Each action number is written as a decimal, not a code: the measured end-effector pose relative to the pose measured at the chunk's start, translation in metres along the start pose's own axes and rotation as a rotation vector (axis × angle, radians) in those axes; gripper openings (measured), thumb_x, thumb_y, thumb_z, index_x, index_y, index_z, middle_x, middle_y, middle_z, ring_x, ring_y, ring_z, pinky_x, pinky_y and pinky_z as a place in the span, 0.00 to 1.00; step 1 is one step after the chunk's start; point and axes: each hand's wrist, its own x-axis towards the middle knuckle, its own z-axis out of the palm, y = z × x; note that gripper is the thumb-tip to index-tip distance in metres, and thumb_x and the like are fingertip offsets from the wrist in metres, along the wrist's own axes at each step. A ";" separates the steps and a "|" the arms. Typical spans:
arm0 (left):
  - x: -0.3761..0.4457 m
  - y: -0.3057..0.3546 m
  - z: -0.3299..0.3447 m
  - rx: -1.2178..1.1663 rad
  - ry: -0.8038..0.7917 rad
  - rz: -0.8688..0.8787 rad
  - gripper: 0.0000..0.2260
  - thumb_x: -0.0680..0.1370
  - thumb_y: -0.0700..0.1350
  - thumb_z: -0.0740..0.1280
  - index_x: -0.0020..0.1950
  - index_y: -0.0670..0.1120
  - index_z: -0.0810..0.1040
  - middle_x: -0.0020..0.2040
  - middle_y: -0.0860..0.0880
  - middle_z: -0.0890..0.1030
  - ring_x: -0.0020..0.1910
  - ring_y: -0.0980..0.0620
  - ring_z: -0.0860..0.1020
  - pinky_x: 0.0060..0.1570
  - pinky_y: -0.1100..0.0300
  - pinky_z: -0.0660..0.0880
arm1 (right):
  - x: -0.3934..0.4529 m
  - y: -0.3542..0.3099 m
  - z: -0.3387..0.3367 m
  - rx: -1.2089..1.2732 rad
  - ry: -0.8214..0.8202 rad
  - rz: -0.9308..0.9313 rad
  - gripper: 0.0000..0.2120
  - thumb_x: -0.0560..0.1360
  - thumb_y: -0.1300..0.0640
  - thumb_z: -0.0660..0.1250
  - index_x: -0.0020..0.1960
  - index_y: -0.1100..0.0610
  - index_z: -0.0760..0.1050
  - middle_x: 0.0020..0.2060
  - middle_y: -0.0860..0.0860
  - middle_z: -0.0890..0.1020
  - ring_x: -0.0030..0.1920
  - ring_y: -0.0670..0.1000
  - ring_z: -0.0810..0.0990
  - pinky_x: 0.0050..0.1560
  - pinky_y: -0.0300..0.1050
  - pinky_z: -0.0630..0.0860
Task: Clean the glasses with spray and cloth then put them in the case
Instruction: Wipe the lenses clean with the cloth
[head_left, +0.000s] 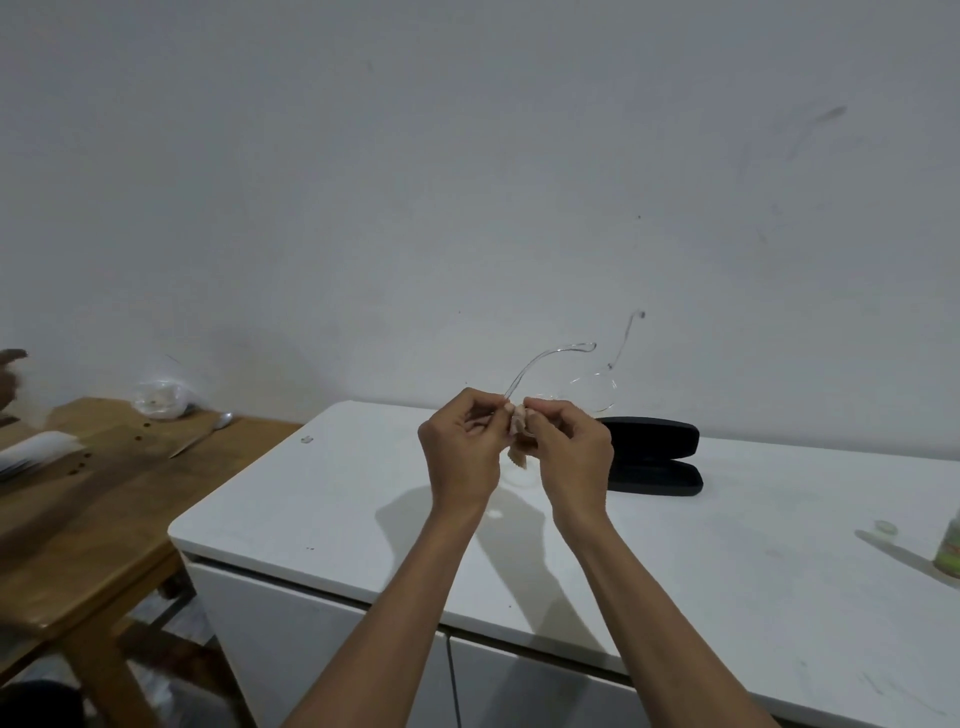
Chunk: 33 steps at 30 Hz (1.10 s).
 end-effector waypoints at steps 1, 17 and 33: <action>0.002 -0.001 -0.002 0.011 0.003 -0.004 0.04 0.74 0.31 0.74 0.42 0.38 0.84 0.34 0.49 0.85 0.34 0.56 0.85 0.38 0.68 0.78 | 0.001 -0.001 -0.003 -0.029 -0.063 0.006 0.07 0.76 0.69 0.69 0.46 0.62 0.85 0.30 0.53 0.85 0.31 0.55 0.82 0.37 0.48 0.80; -0.019 0.001 0.015 0.030 0.021 0.064 0.03 0.75 0.35 0.75 0.43 0.38 0.82 0.35 0.50 0.85 0.34 0.55 0.86 0.38 0.62 0.82 | 0.005 0.008 0.006 0.048 0.311 -0.067 0.07 0.77 0.66 0.70 0.48 0.58 0.85 0.35 0.45 0.85 0.36 0.40 0.83 0.40 0.33 0.78; 0.002 -0.006 0.000 -0.005 0.005 0.006 0.04 0.74 0.33 0.75 0.42 0.39 0.83 0.34 0.45 0.85 0.34 0.48 0.86 0.39 0.59 0.82 | 0.009 -0.004 -0.017 -0.143 0.047 -0.053 0.08 0.74 0.67 0.70 0.46 0.59 0.86 0.34 0.56 0.87 0.33 0.49 0.85 0.35 0.37 0.79</action>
